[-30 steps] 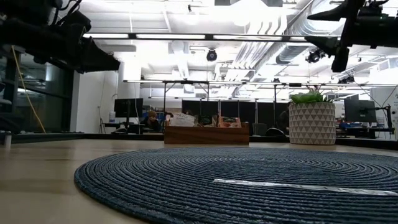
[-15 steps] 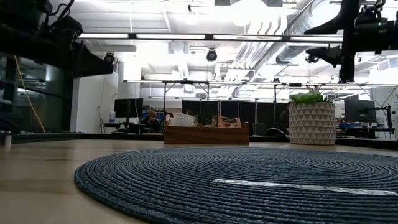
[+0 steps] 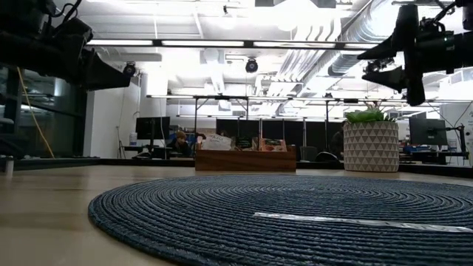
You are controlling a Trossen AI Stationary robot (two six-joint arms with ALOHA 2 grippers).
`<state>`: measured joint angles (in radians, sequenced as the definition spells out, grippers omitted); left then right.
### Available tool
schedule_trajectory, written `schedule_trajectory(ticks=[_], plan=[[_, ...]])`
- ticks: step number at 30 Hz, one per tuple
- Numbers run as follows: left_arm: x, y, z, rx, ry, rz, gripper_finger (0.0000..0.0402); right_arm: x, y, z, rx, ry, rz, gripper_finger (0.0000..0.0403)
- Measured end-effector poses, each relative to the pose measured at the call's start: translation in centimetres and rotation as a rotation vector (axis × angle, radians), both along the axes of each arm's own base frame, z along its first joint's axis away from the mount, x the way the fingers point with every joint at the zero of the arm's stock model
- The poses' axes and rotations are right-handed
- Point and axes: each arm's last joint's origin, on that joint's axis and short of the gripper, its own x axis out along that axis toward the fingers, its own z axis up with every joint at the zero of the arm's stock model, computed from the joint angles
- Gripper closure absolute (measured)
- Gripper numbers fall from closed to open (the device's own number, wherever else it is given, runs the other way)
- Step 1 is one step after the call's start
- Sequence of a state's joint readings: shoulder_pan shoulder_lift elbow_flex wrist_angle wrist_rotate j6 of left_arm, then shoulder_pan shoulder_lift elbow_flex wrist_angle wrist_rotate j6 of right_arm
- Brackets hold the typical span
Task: Pick & Place Tea
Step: Return to Home Position
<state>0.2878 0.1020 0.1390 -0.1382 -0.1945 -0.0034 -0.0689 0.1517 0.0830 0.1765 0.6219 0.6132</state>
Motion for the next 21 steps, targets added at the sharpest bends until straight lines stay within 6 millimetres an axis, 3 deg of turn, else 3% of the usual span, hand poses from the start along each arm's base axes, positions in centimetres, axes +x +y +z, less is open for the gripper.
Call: schedule_trajectory(ticks=[11, 16, 21], plan=[[0.1, -0.1, 0.1, 0.046, 0.015, -0.052, 0.0236, 1.1, 0.4, -1.0, 0.009, 0.115, 0.202, 0.0171], [0.0, 0.0, 0.0, 0.055, 0.026, -0.024, 0.0236, 0.9, 0.2, -2.0, -0.178, 0.368, 0.121, 0.0171], [-0.1, 0.0, -0.7, 0.135, 0.153, -0.005, 0.0236, 0.7, 0.2, -3.4, -0.199, 0.546, 0.124, 0.0171]])
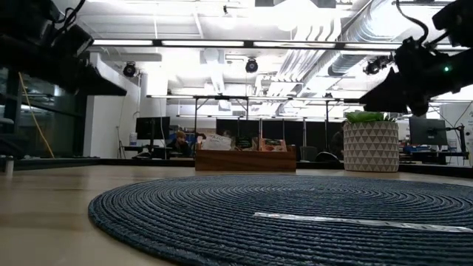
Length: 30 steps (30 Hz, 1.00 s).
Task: Pick & Place Tea
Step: Return to Home Position
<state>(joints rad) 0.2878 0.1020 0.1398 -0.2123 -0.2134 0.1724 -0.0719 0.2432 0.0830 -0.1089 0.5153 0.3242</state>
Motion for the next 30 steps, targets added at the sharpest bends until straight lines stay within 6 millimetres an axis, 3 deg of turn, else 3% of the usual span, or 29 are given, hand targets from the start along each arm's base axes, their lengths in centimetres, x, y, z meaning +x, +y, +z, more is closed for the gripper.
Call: schedule_trajectory(ticks=[8, 13, 19, 23, 30], plan=[[-0.1, 0.0, -0.5, 0.092, 0.105, -0.025, 0.0236, 0.1, -0.2, 0.4, -0.126, 0.024, 0.021, 0.0171], [-0.1, 0.0, -0.4, 0.159, 0.132, -0.038, 0.0236, 0.4, -0.2, -0.5, -0.140, -0.058, 0.055, 0.0171], [0.6, -0.3, 0.0, 0.333, 0.033, -0.195, 0.0236, 0.4, -0.3, -0.2, -0.190, -0.059, 0.071, 0.0171], [0.9, -0.4, -1.6, 0.298, 0.046, -0.260, 0.0236, 0.3, -0.3, -0.8, -0.173, -0.002, 0.046, 0.0171], [1.1, -0.6, -1.8, 0.354, 0.029, -0.344, 0.0236, 0.3, -0.4, -0.9, -0.214, 0.044, 0.024, 0.0171]])
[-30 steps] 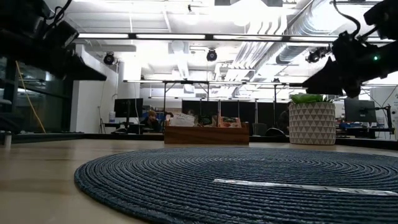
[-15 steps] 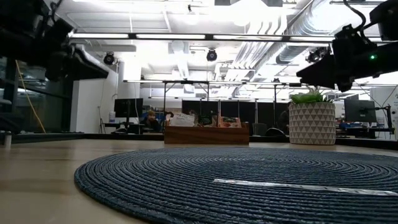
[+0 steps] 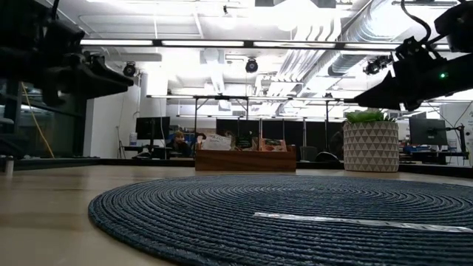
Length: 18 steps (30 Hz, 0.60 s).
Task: Pick & Place Tea
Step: Return to Home Position
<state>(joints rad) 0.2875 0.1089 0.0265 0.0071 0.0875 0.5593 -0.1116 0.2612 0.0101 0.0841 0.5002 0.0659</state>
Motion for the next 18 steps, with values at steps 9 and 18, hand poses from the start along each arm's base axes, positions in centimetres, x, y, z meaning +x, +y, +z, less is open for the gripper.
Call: schedule_trajectory(ticks=[9, 18], plan=[[-0.04, 0.17, -0.11, 0.014, 0.013, 0.059, 0.0236, 0.02, 0.02, -0.04, 0.047, -0.030, 0.001, 0.0171], [-0.04, 0.18, -0.15, 0.014, 0.014, 0.061, 0.0236, 0.01, 0.02, -0.04, 0.054, -0.034, 0.000, 0.0171]])
